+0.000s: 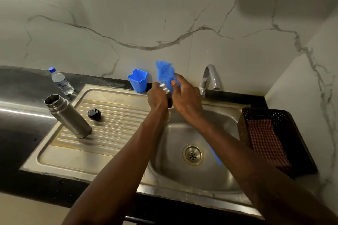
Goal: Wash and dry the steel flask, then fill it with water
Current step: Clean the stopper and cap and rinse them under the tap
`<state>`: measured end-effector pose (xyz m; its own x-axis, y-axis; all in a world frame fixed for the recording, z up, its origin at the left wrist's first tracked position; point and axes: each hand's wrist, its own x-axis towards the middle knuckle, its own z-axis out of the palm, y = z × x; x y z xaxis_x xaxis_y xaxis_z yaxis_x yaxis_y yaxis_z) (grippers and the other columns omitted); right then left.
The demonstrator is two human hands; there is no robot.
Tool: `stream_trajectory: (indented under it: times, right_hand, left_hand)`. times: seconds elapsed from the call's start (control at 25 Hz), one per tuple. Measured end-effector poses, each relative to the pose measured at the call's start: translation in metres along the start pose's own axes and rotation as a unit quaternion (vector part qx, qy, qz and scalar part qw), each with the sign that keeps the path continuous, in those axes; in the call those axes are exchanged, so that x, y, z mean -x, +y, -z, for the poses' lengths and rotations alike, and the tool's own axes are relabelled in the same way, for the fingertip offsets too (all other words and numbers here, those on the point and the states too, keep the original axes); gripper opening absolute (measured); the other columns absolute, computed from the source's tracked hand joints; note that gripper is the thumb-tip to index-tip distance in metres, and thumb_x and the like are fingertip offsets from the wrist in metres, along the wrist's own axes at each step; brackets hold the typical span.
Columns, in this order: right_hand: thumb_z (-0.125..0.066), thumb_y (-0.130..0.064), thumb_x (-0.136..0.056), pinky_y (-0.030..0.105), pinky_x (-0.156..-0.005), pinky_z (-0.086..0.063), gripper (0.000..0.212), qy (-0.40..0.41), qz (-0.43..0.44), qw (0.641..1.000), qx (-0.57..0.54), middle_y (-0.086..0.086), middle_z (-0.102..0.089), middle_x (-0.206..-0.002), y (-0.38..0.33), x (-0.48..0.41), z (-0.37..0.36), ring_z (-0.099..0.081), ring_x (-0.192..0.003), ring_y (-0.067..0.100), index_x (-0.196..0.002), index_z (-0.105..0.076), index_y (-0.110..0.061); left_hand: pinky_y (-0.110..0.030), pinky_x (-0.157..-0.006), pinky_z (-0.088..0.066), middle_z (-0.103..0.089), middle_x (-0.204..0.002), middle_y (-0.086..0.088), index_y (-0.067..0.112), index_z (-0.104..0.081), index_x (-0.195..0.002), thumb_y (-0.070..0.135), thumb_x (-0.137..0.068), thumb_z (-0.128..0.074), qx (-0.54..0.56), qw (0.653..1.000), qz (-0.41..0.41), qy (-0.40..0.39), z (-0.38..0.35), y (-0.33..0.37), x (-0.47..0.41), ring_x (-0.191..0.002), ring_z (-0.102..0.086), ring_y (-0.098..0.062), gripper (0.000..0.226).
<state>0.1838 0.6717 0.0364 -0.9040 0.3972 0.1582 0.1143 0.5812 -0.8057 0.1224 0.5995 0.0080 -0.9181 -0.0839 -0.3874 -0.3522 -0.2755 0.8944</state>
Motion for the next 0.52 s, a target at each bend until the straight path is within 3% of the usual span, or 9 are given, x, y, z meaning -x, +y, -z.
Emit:
stream_trajectory:
  times: [0.12, 0.28, 0.4, 0.52]
  right_hand:
    - [-0.039, -0.039, -0.109, 0.031, -0.098, -0.042, 0.043, -0.012, -0.034, 0.999, -0.021, 0.0, -0.07, -0.129, 0.007, -0.006, -0.006, -0.062, -0.121, 0.025, -0.15, -0.05, -0.031]
    - [-0.034, -0.056, -0.105, 0.041, -0.107, -0.046, 0.047, 0.011, 0.021, 0.998, -0.051, -0.004, -0.069, -0.129, -0.001, 0.022, -0.04, -0.062, -0.119, 0.024, -0.151, -0.038, -0.046]
    - [-0.042, -0.044, -0.108, 0.025, -0.09, -0.044, 0.043, 0.017, 0.083, 0.996, 0.018, 0.003, -0.073, -0.122, -0.029, 0.016, -0.041, -0.068, -0.107, 0.024, -0.151, -0.046, -0.04]
    - [-0.042, -0.042, -0.108, 0.037, -0.099, -0.053, 0.042, -0.011, 0.04, 0.998, 0.052, 0.004, -0.074, -0.122, -0.037, -0.012, -0.04, -0.068, -0.109, 0.029, -0.149, -0.05, -0.035]
  left_hand:
    - [-0.021, -0.04, -0.037, -0.065, -0.07, -0.013, 0.012, -0.058, -0.087, 0.032, -0.104, -0.037, 0.104, 0.994, 0.037, -0.01, 0.006, 0.019, -0.001, -0.043, -0.051, -0.022, 0.033]
    - [-0.022, -0.041, -0.046, -0.065, -0.072, -0.007, 0.011, -0.062, -0.093, 0.025, -0.104, -0.044, 0.173, 0.983, 0.054, 0.035, 0.02, 0.028, -0.009, -0.049, -0.063, -0.019, 0.026]
    - [-0.025, -0.055, -0.052, -0.066, -0.079, 0.0, 0.018, -0.065, -0.096, 0.03, -0.106, -0.047, 0.055, 0.998, -0.026, 0.007, 0.029, 0.01, -0.014, -0.065, -0.065, -0.014, 0.023]
    - [-0.028, -0.054, -0.053, -0.07, -0.078, -0.007, 0.015, -0.067, -0.093, 0.028, -0.103, -0.045, 0.076, 0.997, 0.012, 0.015, 0.034, 0.016, -0.02, -0.066, -0.066, -0.021, 0.027]
